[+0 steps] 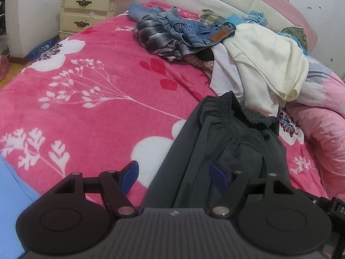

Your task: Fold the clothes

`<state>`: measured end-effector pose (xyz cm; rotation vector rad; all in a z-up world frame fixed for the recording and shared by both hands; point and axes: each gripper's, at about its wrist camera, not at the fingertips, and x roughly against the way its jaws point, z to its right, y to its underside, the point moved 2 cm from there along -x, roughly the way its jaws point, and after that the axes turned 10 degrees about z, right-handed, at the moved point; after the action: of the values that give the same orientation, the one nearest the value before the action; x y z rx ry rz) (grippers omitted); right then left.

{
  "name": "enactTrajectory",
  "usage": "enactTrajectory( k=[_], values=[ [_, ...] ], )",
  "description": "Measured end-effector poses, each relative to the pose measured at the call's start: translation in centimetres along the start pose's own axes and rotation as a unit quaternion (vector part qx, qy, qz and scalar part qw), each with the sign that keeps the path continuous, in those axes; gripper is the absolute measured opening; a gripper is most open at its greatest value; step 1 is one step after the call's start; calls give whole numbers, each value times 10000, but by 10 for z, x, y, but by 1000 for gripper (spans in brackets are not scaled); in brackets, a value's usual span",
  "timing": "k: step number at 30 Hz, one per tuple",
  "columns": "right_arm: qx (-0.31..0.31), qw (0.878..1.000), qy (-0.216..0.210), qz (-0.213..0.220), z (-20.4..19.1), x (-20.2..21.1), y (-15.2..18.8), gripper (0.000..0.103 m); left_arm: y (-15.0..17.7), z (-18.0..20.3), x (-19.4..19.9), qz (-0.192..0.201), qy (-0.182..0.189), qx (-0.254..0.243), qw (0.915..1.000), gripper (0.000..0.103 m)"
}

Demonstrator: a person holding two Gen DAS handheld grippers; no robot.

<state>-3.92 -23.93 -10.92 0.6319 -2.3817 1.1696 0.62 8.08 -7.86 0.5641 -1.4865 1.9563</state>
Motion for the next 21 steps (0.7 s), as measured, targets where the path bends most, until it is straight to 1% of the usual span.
enactTrajectory(
  k=[7, 10, 12, 15, 17, 19, 21],
  values=[
    [40, 10000, -45, -43, 2, -1, 1, 102, 4, -4, 0, -76, -69, -61, 9999, 74],
    [-29, 9998, -185, -71, 4, -2, 0, 102, 6, -9, 4, -110, -130, -79, 9998, 74],
    [-169, 9994, -296, -77, 9, -1, -2, 102, 8, -14, 8, -118, -186, -60, 9997, 74],
    [-554, 9979, -325, -19, 24, 1, -7, 102, 12, -21, 16, -119, -209, -29, 9997, 74],
    [-769, 9967, -264, 60, 34, 3, -11, 102, 16, -25, 20, -117, -172, -30, 9998, 74],
    [-851, 9961, -156, 145, 41, 4, -14, 102, 21, -29, 23, -125, -100, -55, 9999, 74],
    [-908, 9957, -8, 186, 47, 3, -16, 102, 27, -33, 23, -159, 57, -64, 9998, 74]
  ],
)
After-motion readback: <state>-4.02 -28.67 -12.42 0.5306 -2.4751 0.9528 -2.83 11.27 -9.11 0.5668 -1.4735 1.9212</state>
